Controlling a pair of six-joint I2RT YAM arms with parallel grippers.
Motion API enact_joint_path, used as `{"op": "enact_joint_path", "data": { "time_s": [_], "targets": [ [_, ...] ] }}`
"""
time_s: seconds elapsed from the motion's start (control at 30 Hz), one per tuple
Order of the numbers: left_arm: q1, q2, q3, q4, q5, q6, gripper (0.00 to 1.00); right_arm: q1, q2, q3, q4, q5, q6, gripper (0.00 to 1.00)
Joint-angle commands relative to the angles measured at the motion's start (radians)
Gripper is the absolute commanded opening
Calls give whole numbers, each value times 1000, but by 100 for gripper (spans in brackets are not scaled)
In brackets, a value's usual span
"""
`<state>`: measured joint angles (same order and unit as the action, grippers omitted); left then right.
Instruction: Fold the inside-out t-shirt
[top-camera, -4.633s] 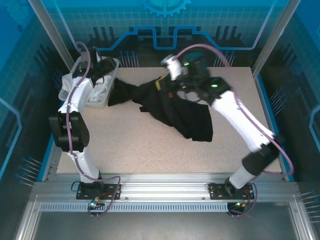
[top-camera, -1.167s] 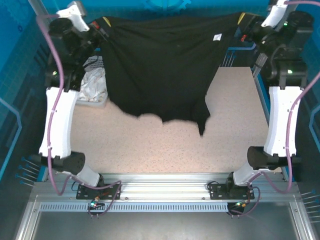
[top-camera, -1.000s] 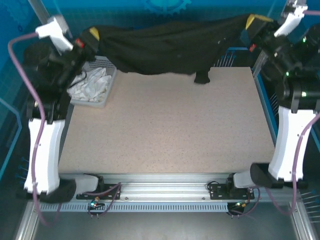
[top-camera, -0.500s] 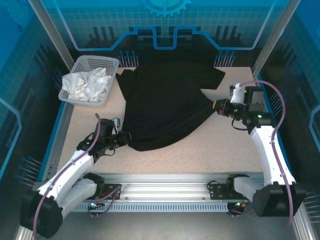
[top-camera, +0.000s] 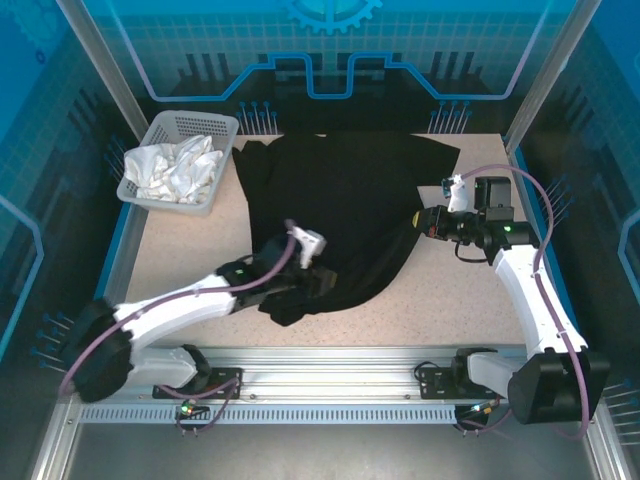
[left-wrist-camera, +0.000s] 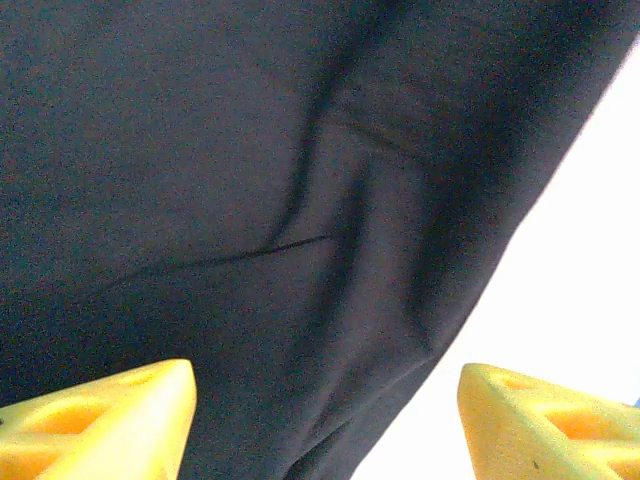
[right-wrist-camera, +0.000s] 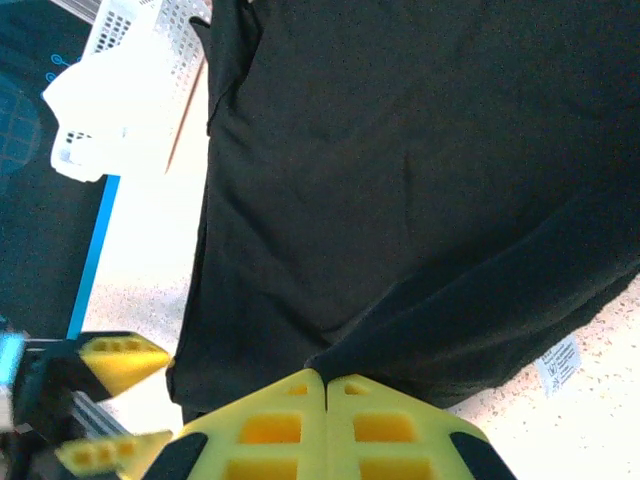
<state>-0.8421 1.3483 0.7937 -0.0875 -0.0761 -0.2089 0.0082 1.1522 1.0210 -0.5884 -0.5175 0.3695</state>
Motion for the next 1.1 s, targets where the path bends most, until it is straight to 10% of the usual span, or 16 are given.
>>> {"op": "enact_joint_path", "data": {
  "time_s": [0.0,0.27,1.07],
  "targets": [
    [-73,155,102,68,-27,163,75,15,0,54,-38,-19,-27,0],
    [-101,340,201,114,-43,209,74,10,-17,98,-91,21,-34,0],
    [1,334,181,102,1,195,13,3,14,115,-108,85,-61,0]
  ]
}}
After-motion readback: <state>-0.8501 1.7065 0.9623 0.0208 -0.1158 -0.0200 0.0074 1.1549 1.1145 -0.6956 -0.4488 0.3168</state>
